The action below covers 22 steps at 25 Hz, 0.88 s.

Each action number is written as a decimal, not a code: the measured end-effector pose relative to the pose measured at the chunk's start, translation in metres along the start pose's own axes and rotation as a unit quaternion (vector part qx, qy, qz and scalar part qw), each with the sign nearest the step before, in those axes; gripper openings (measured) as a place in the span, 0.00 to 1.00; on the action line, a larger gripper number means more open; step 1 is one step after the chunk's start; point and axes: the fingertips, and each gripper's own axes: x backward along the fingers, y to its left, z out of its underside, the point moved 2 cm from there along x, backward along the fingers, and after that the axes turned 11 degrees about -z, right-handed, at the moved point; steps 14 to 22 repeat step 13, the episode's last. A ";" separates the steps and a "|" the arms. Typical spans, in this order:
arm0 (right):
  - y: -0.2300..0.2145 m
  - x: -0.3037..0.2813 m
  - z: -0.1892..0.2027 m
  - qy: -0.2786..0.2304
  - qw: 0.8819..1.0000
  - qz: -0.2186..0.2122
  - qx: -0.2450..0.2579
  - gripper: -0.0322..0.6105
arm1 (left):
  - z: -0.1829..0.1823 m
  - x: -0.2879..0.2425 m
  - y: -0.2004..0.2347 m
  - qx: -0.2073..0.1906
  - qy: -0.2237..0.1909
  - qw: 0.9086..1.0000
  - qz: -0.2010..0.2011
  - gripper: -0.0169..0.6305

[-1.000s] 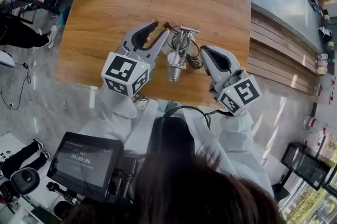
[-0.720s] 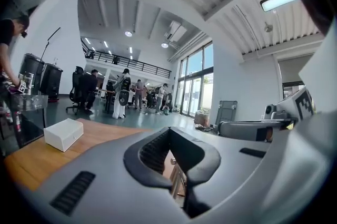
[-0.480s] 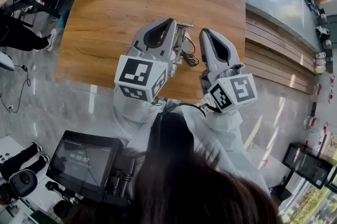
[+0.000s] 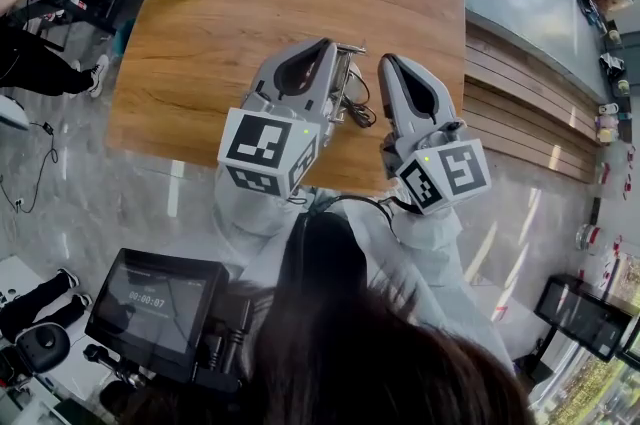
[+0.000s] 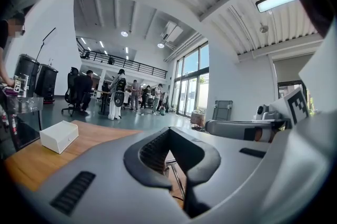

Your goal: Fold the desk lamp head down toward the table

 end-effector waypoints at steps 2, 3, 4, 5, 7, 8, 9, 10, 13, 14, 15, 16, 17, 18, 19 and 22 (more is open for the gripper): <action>0.000 0.000 0.000 0.000 1.000 -0.001 0.000 0.05 | 0.000 0.000 0.000 -0.002 0.000 1.000 -0.001 0.03; 0.001 0.000 0.000 0.000 1.000 -0.001 0.000 0.05 | -0.001 0.001 0.000 -0.001 0.000 1.000 0.000 0.03; 0.001 0.000 0.000 -0.001 1.000 -0.001 0.000 0.05 | -0.001 0.001 0.000 0.000 0.000 1.000 0.001 0.03; 0.002 -0.001 -0.001 -0.002 1.000 -0.001 0.000 0.05 | -0.002 0.001 0.000 0.000 -0.001 1.000 0.002 0.03; 0.003 -0.001 -0.002 -0.004 1.000 -0.002 0.002 0.05 | -0.002 0.001 0.001 0.000 -0.001 1.000 0.002 0.03; 0.003 -0.001 -0.002 -0.005 1.000 -0.003 0.002 0.05 | -0.002 0.000 0.001 0.000 0.000 1.000 0.001 0.03; 0.003 -0.001 -0.002 -0.006 1.000 -0.003 0.002 0.05 | -0.002 0.000 0.001 0.000 0.000 1.000 0.001 0.03; 0.003 -0.001 -0.002 -0.006 1.000 -0.003 0.002 0.05 | -0.001 0.000 0.001 0.000 0.000 1.000 0.001 0.03; 0.003 0.000 -0.001 -0.006 1.000 -0.005 0.004 0.05 | 0.000 -0.002 0.001 -0.001 0.000 1.000 0.000 0.03; 0.003 0.000 -0.001 -0.006 1.000 -0.005 0.004 0.05 | 0.000 -0.002 0.001 -0.001 0.000 1.000 0.000 0.03; 0.003 0.000 -0.001 -0.006 1.000 -0.005 0.004 0.05 | 0.000 -0.002 0.001 -0.001 0.000 1.000 0.000 0.03; 0.003 0.000 -0.001 -0.006 1.000 -0.005 0.004 0.05 | 0.000 -0.002 0.001 -0.001 0.000 1.000 0.000 0.03; 0.003 0.000 -0.001 -0.006 1.000 -0.005 0.004 0.05 | 0.000 -0.002 0.001 -0.001 0.000 1.000 0.000 0.03; 0.003 0.000 -0.001 -0.006 1.000 -0.005 0.004 0.05 | 0.000 -0.002 0.001 -0.001 0.000 1.000 0.000 0.03; 0.003 0.000 -0.001 -0.006 1.000 -0.005 0.004 0.05 | 0.000 -0.002 0.001 -0.001 0.000 1.000 0.000 0.03; 0.003 0.000 -0.001 -0.006 1.000 -0.005 0.004 0.05 | 0.000 -0.002 0.001 -0.001 0.000 1.000 0.000 0.03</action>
